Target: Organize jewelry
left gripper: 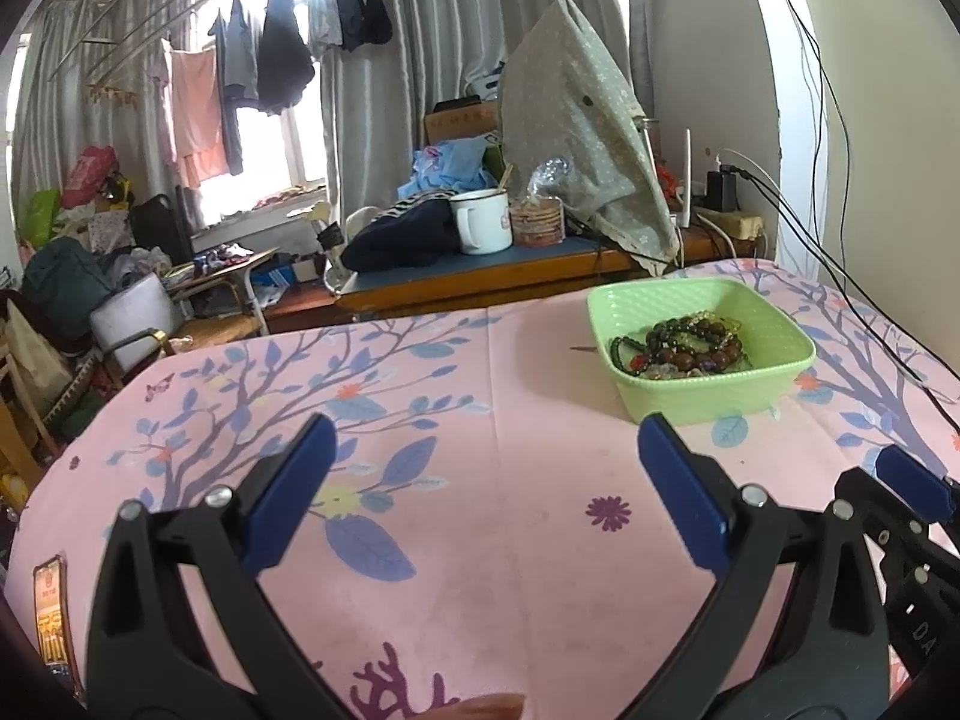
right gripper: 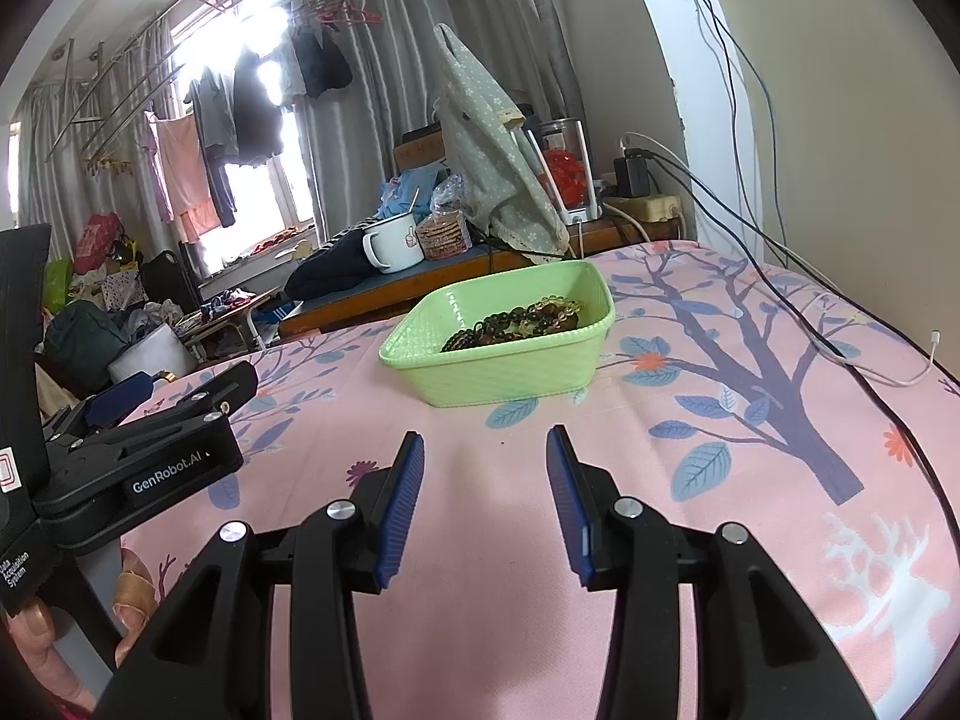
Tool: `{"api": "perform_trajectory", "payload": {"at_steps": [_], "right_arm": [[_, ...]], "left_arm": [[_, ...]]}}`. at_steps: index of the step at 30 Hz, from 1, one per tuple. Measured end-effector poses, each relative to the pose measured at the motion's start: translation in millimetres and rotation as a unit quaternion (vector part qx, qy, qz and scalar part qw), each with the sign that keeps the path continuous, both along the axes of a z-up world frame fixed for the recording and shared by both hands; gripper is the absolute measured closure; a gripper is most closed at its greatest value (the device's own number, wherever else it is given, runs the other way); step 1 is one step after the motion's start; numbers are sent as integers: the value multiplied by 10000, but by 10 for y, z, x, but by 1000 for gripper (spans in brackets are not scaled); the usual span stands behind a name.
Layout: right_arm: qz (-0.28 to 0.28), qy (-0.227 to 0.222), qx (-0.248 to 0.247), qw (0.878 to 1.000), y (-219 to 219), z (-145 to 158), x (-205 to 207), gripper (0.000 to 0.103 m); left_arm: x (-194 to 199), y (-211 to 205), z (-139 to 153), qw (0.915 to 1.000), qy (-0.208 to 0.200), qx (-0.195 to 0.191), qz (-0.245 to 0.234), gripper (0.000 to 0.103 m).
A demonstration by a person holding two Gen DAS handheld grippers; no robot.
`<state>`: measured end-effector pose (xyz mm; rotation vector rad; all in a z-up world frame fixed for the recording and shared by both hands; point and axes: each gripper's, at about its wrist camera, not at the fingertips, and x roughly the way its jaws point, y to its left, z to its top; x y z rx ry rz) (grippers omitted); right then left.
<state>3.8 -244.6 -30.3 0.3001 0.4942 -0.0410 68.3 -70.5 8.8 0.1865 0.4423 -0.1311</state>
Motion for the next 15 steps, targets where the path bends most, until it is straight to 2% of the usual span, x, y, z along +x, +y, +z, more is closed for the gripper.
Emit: {"api": "perform_trajectory", "payload": {"at_steps": [9, 15], "right_arm": [[-4, -28, 6, 10000, 2, 4, -12, 89], [-4, -16, 21, 10000, 2, 4, -19, 89]], "left_arm": [[-36, -50, -8, 9999, -80, 114, -19, 6], [-22, -49, -24, 10000, 56, 48, -18, 6]]}}
